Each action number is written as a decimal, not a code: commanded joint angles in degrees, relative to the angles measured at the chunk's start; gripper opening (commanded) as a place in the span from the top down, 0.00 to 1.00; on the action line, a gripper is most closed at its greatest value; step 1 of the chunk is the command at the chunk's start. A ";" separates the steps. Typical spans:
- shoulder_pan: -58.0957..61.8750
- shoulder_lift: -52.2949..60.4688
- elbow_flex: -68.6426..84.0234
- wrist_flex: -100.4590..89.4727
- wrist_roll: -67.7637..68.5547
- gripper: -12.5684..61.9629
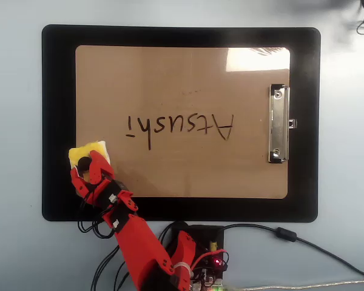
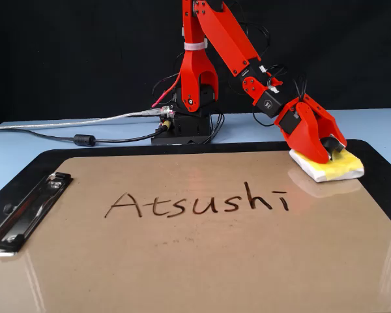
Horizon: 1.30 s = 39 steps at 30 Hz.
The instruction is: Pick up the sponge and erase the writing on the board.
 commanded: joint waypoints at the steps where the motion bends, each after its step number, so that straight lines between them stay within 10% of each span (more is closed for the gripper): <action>1: 0.53 0.26 -1.32 -2.55 -0.35 0.66; 6: 4.22 0.53 -1.41 -2.55 -0.09 0.94; 14: 6.42 9.40 -4.83 6.94 -2.37 0.94; 23: 34.10 30.41 -31.90 80.95 -2.37 0.94; 39: 75.41 10.11 -23.91 41.40 25.49 0.94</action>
